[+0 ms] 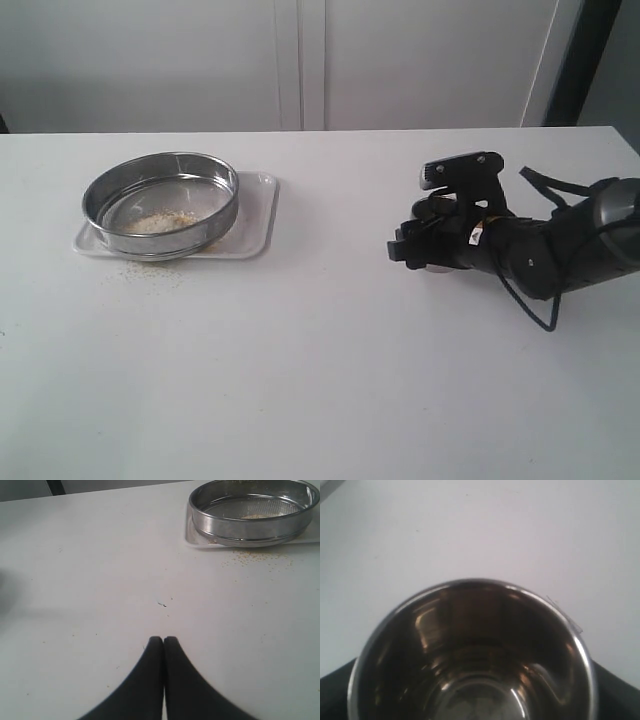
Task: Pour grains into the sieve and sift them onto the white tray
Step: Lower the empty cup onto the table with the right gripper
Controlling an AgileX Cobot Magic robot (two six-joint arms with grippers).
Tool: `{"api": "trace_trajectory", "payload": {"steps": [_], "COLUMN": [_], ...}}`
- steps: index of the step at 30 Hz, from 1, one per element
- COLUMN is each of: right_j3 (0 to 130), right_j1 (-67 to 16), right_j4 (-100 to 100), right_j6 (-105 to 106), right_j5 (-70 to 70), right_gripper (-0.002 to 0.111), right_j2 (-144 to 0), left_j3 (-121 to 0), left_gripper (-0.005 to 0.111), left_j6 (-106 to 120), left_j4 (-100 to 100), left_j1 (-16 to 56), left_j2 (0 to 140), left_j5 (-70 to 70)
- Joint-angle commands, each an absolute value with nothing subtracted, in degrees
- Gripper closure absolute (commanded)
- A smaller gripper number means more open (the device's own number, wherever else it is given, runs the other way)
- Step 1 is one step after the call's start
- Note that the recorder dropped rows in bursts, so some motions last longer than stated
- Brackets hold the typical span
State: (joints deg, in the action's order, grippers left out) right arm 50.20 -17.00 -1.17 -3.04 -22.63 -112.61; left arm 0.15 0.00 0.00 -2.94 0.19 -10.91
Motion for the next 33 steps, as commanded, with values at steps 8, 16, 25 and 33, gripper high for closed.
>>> {"api": "trace_trajectory", "payload": {"steps": [8, 16, 25, 33], "right_j3": [50.75, 50.75, 50.75, 50.75], "right_j1": [-16.52, -16.52, -16.52, -16.52], "right_j4": [-0.93, -1.05, -1.05, -1.05], "right_j6": [-6.36, -6.36, -6.36, -6.36], "right_j5": [-30.94, -30.6, -31.3, -29.72], "right_gripper": [0.107, 0.086, 0.03, 0.03], "right_j2": [-116.71, -118.23, -117.64, -114.01], "left_j3": [0.0, 0.0, 0.0, 0.0], "left_gripper": [0.107, 0.107, 0.107, 0.107], "left_j6": [0.0, 0.0, 0.0, 0.0], "left_j4": [0.0, 0.0, 0.0, 0.0], "left_j1": [-2.66, -2.66, -2.66, -2.66], "left_j2": [0.0, 0.0, 0.0, 0.0], "left_j5": [-10.77, -10.77, -10.77, -10.77]}}
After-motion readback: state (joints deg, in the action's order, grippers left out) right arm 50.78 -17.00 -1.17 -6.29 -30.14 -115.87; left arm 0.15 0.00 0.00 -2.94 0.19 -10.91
